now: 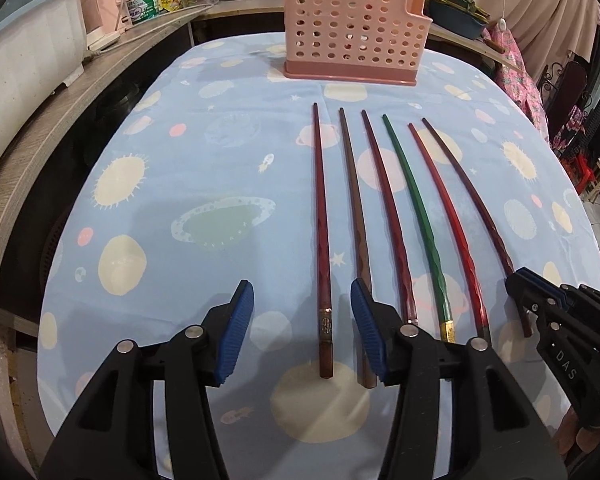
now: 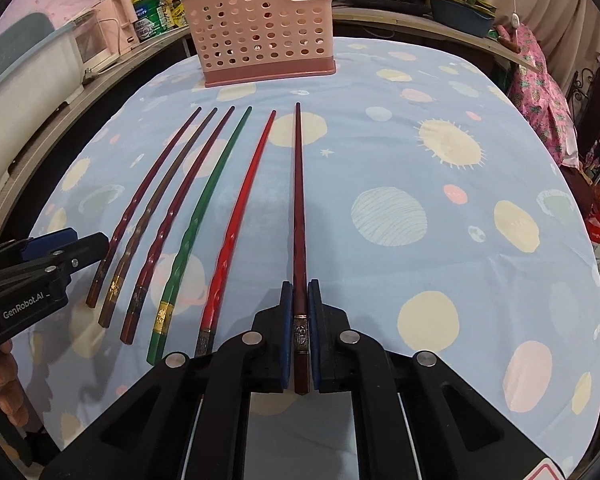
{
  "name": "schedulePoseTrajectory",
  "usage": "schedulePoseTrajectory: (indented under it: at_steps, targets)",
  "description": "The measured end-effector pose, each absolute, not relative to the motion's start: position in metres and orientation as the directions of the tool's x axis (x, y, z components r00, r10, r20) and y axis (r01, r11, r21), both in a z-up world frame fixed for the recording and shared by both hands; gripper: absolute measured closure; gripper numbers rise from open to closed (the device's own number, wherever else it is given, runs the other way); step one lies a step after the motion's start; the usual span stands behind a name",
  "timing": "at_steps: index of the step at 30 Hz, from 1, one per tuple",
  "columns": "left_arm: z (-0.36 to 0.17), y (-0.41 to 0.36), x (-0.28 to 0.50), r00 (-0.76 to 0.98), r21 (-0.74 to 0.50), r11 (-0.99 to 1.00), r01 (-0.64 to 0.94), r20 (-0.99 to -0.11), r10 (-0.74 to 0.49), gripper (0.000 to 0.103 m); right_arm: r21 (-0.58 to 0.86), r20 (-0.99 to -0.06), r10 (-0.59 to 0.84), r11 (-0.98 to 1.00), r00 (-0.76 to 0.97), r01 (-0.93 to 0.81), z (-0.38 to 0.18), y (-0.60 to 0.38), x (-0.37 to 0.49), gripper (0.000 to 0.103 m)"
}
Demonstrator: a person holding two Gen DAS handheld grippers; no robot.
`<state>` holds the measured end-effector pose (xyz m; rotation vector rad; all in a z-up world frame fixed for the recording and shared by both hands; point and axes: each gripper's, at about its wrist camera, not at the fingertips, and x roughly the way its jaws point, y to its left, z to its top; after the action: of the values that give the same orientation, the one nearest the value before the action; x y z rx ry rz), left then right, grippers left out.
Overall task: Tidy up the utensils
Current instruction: 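Grasp a dark red chopstick with right tool while left tool grasps another dark red one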
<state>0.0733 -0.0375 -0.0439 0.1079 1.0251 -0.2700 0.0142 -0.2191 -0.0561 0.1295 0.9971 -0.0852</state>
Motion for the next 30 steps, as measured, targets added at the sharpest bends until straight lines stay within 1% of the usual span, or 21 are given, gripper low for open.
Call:
schedulePoseTrajectory:
  at_steps: [11,12,14,16,17,18,24,30]
  targets:
    - [-0.056,-0.032,0.071,0.469,-0.035,0.964,0.263,-0.869,-0.160,0.055,0.071,-0.841,-0.011,0.989,0.541,0.131,-0.056,-0.220,0.014,0.096]
    - [-0.056,-0.032,0.071,0.469,-0.033,0.964,0.264,-0.869,-0.158,0.057,0.071,-0.841,-0.011,0.989,0.541,0.131,-0.056,-0.220,0.014,0.096]
    - [-0.055,-0.031,0.069,0.470,-0.034,0.963,0.267,-0.868,-0.161,0.065,0.072,-0.841,-0.010,0.989,0.541,0.131,-0.056,-0.220,0.014,0.096]
    - [-0.055,-0.030,0.069,0.467,-0.041,0.962,0.270,-0.868,-0.168,0.083,0.072,-0.841,-0.010,0.989,0.541,0.131,-0.056,-0.220,0.014,0.096]
    - [-0.054,-0.029,0.069,0.463,-0.048,0.961,0.272,-0.869,-0.174,0.088,0.073,-0.841,-0.010,0.989,0.541,0.131,-0.056,-0.220,0.014,0.096]
    - [-0.054,-0.029,0.070,0.459,-0.053,0.961,0.272,-0.870,-0.178,0.095,0.074,-0.841,-0.009,0.989,0.541,0.131,-0.056,-0.220,0.014,0.096]
    - [-0.044,-0.024,0.069,0.461,-0.082,0.959,0.271,-0.864,-0.204,0.096,0.092,-0.830,0.002,0.987,0.557,0.133,-0.046,-0.224,0.012,0.096]
    - [-0.006,-0.015,0.072,0.523,-0.116,0.959,0.258,-0.818,-0.239,0.096,0.136,-0.780,0.023,0.982,0.625,0.134,-0.007,-0.235,0.015,0.096]
